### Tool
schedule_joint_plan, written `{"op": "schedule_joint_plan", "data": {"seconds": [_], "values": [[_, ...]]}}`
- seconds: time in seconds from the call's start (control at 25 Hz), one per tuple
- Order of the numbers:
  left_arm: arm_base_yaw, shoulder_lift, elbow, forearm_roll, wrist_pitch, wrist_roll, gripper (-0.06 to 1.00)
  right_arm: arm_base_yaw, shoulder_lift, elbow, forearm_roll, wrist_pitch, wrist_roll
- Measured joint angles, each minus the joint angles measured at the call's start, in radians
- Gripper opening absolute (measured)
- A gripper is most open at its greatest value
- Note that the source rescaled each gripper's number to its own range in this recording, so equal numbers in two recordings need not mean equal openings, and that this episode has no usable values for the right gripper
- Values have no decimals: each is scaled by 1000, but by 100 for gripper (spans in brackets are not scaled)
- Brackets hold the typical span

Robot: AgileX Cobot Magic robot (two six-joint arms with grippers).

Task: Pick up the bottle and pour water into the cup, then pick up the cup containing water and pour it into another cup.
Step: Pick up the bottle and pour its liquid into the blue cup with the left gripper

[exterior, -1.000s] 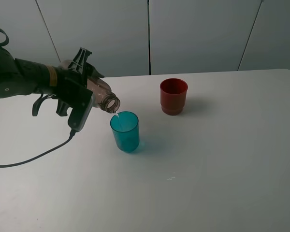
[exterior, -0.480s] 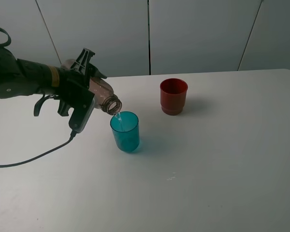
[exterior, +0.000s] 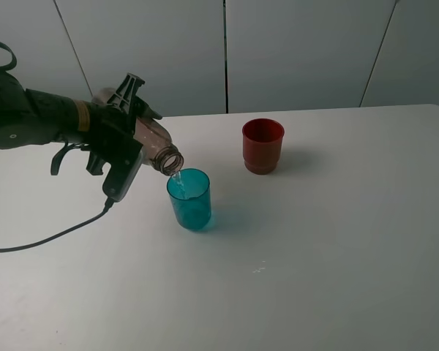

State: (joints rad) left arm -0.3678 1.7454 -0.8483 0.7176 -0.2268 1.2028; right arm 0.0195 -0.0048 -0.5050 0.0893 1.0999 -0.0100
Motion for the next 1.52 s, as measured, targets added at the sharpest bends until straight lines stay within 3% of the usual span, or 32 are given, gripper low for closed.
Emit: {"op": "schedule_joint_plan", "data": {"seconds": [1.0,1.52], "values": [[0,31,-69,2,-8,33,1,0,0,0,0,0,0],[0,50,-69,2,-26,135,1,0,0,0,0,0,0]]}}
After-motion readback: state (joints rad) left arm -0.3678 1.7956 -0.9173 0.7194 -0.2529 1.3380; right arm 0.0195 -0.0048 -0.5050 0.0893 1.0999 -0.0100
